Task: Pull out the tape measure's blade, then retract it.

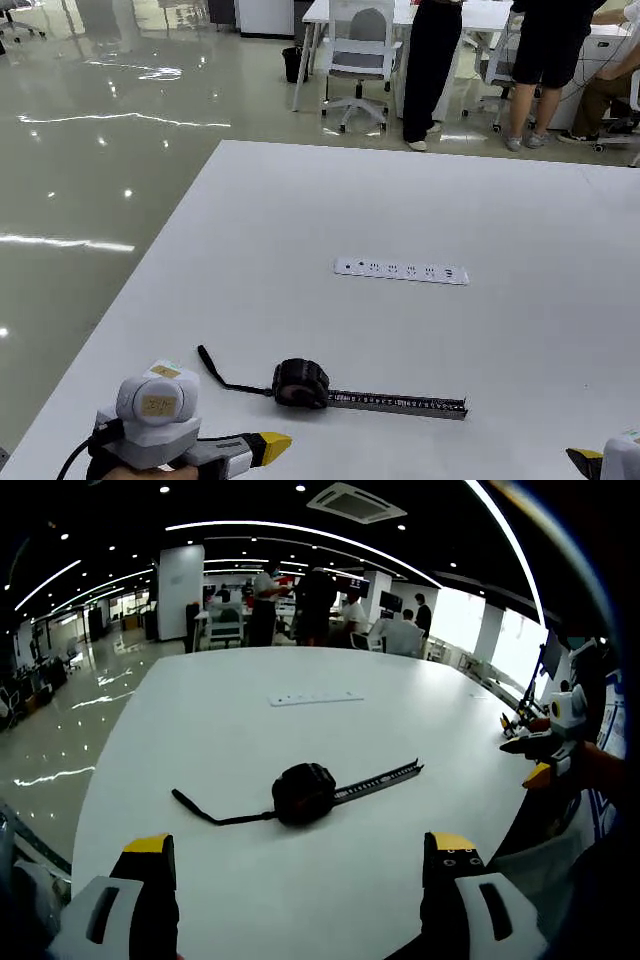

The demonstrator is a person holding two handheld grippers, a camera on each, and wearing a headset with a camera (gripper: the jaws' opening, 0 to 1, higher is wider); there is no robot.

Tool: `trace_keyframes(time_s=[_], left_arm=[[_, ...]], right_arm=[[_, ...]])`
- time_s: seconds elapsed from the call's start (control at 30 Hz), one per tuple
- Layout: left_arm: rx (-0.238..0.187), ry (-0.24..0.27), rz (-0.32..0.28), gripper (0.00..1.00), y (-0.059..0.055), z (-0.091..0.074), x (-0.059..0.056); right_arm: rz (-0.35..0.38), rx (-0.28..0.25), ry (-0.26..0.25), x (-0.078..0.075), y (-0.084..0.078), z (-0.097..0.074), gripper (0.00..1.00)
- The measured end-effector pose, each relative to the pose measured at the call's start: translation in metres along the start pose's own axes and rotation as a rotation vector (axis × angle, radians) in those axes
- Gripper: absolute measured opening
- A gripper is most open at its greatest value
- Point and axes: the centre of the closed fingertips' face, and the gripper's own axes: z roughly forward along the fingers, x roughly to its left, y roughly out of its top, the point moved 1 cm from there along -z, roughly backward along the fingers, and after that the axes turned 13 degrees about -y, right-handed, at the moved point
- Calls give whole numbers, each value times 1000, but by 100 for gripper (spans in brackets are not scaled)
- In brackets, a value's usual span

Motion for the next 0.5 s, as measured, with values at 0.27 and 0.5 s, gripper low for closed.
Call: trace_keyframes(time_s=[0.27,0.5], left_arm=[[-13,19,14,100,3,-23,-16],[-6,28,-4,100,-6,-43,-34]], right_arm=[[-12,-18,-5,8,-1,-23,100],[-16,-26,-10,16,-5,-44,100]])
